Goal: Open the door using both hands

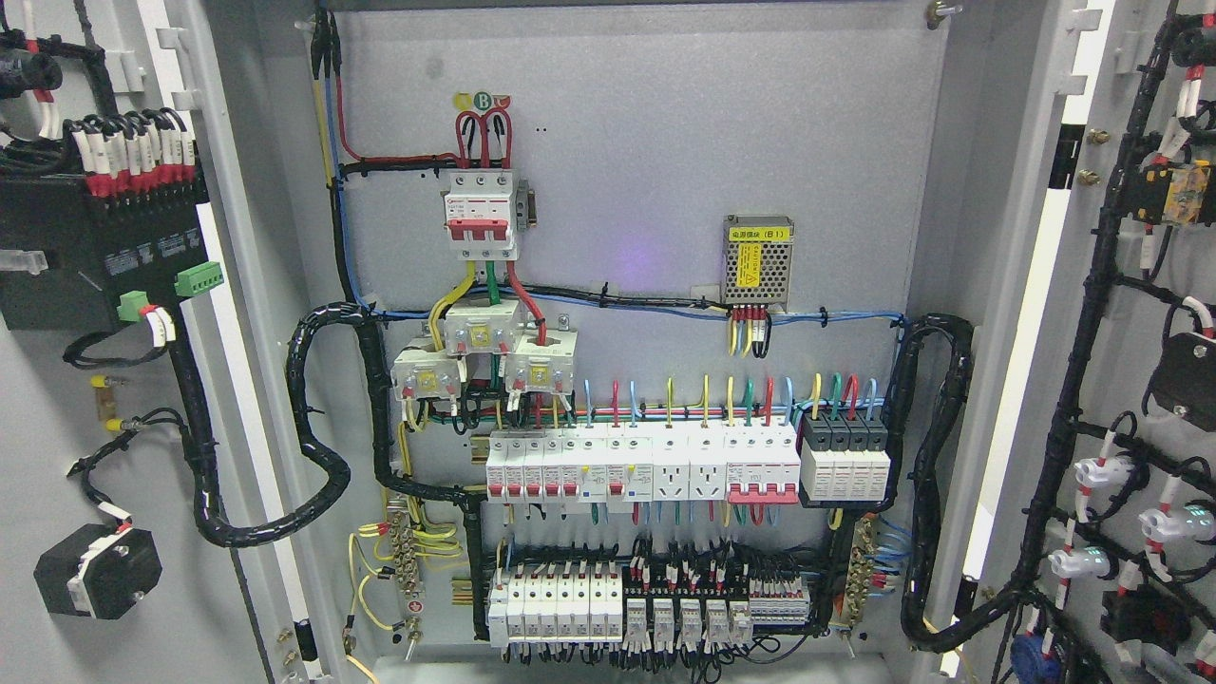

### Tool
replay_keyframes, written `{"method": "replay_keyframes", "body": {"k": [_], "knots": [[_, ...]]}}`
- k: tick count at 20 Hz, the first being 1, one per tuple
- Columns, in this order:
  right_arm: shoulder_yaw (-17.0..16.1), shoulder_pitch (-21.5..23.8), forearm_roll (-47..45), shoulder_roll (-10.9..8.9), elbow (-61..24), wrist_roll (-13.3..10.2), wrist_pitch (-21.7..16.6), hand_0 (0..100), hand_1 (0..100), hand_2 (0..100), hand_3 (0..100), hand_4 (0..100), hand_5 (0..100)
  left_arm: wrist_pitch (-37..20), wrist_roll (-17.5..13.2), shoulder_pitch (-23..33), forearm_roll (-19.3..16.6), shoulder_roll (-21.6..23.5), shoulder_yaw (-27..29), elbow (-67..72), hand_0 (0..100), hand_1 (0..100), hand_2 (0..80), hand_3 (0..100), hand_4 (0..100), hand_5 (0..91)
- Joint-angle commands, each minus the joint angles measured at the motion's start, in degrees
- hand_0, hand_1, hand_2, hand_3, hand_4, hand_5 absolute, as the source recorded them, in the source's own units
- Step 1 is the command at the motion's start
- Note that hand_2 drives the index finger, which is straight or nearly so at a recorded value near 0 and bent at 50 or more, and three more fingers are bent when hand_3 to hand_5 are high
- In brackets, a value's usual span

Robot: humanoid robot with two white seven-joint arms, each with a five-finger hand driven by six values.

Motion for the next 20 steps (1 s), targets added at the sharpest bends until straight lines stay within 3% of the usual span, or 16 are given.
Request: {"method": "replay_keyframes", "body": {"k": [1,11,20], "knots": [[-2.11,0.71,-2.37,-2.69,1.25,2.20,0.02,0,0,0,0,0,0,-15.02,0.02,-0.11,2.64,3.14,4.73,2.83,0,0,0.0,0,4,0.0],[-3.43,0.80,-5.80,-4.80,3.54,5.29,0.11,0,0,0,0,0,0,-9.67,0.02,-1.34,3.61,3.58,7.99,6.17,0,0,0.0,0,4,0.0],[-5.10,1.76,-9.85,-5.33,4.50,9.94,0.11,0,0,0,0,0,0,-2.27,0.02,-4.76,4.84,5.34,9.83,9.86,0,0,0.0,0,4,0.0]]}}
